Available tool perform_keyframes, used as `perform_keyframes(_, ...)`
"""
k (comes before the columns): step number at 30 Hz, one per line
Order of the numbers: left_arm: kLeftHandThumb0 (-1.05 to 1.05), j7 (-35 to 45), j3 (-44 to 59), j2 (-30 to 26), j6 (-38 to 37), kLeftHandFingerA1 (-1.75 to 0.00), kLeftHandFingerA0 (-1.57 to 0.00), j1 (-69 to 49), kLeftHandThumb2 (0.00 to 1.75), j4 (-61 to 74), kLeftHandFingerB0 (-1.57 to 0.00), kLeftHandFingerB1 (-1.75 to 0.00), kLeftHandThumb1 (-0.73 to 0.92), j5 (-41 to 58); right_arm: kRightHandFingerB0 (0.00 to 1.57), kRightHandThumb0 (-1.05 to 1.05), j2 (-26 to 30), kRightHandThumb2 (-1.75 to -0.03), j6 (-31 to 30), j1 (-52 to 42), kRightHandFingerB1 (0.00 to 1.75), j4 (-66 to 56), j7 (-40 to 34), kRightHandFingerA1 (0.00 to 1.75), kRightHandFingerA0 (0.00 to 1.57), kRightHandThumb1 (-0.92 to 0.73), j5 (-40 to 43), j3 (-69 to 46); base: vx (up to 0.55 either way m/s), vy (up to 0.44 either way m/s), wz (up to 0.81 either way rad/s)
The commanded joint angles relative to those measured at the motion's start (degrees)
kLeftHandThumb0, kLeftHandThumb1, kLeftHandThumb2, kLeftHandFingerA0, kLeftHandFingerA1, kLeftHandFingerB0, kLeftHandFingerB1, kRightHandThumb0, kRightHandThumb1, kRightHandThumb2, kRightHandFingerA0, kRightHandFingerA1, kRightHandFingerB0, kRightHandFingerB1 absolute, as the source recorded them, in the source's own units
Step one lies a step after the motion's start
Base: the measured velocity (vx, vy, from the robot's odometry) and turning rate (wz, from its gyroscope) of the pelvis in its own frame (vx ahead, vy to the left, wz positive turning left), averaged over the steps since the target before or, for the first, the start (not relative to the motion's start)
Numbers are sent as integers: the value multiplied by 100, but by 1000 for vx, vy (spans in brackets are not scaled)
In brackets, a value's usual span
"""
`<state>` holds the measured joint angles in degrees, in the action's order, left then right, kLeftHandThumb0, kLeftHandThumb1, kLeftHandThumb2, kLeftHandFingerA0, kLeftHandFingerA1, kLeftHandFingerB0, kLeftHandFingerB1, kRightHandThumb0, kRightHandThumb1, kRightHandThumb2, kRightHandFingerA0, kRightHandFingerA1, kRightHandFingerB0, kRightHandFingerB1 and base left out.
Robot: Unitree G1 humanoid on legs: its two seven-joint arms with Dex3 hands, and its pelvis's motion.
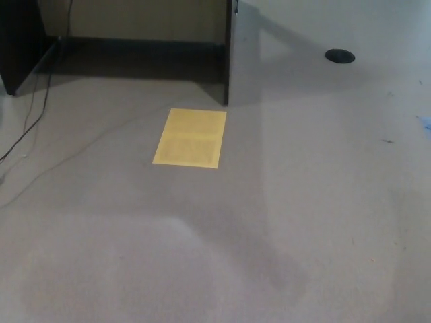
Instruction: A person is holding a toilet paper roll and the robot extends its left hand to grab the roll by inserting its thumb into the gap in the middle and brings its hand down by its side. Then it extends its arm again to hand the toilet paper roll back to the person.
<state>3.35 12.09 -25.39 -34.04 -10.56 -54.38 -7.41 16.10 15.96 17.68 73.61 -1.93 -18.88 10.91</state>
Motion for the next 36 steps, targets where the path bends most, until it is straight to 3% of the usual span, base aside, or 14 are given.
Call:
perform_keyframes(1,-6,53,123,-76,-421,-104,-95,-53,79,-108,-87,-95,73,277,57,-42,36,-60,8,-79,44,11,-4,60,72,-67,-20,9,0,0,0)
perform_keyframes(3,-12,784,573,133,-59,-120,-96,45,79,315,-83,-112,75,1204,55,-42,3,-61,-71,-38,43,15,22,57,69,-68,-35,30,0,0,0)
perform_keyframes(7,-13,1345,904,285,560,-128,-95,266,84,1447,-83,-111,73,2077,56,-42,-19,-61,-58,3,44,14,7,59,70,-68,-63,60,0,0,0)
perform_keyframes(8,-12,1355,877,290,498,-130,-95,333,93,1728,-83,-113,67,2126,56,-41,-18,-61,-51,0,44,15,15,60,72,-68,-55,53,0,0,0)
perform_keyframes(11,-14,1261,721,388,1270,-122,-100,499,88,3226,-88,-108,68,2427,57,-41,-51,-60,-87,0,44,28,8,67,74,-67,-39,38,0,0,0)
perform_keyframes(14,-10,1111,414,442,1826,-122,-100,679,80,4375,-87,-108,73,2389,57,-41,-73,-60,-39,-49,45,8,-47,67,73,-67,-54,51,0,0,0)
perform_keyframes(19,3,900,-226,647,2567,-123,-100,1486,81,5536,-82,-108,79,2040,57,-40,-53,-61,-68,-21,44,-14,-69,62,72,-68,-98,87,0,0,0)
perform_keyframes(23,1,727,-838,1001,3170,-119,-99,2364,74,6199,-82,-107,80,1446,58,-40,-25,-61,-59,14,44,-18,-11,64,74,-67,-62,53,0,0,0)
perform_keyframes(27,-1,761,-1284,1278,2841,-116,-102,3094,77,6107,-84,-103,77,772,58,-41,-26,-60,-36,55,45,-37,6,65,74,-67,-32,24,0,0,0)
perform_keyframes(31,7,687,-1830,1761,3040,-118,-103,3964,80,6056,-84,-103,73,427,57,-42,-21,-61,-65,84,44,-70,53,63,74,-68,-30,29,0,0,0)
perform_keyframes(36,-8,558,-2299,2247,3449,-115,-104,4752,82,5904,-84,-103,71,89,57,-43,-30,-60,-54,140,45,-70,86,63,71,-67,-8,5,0,0,0)
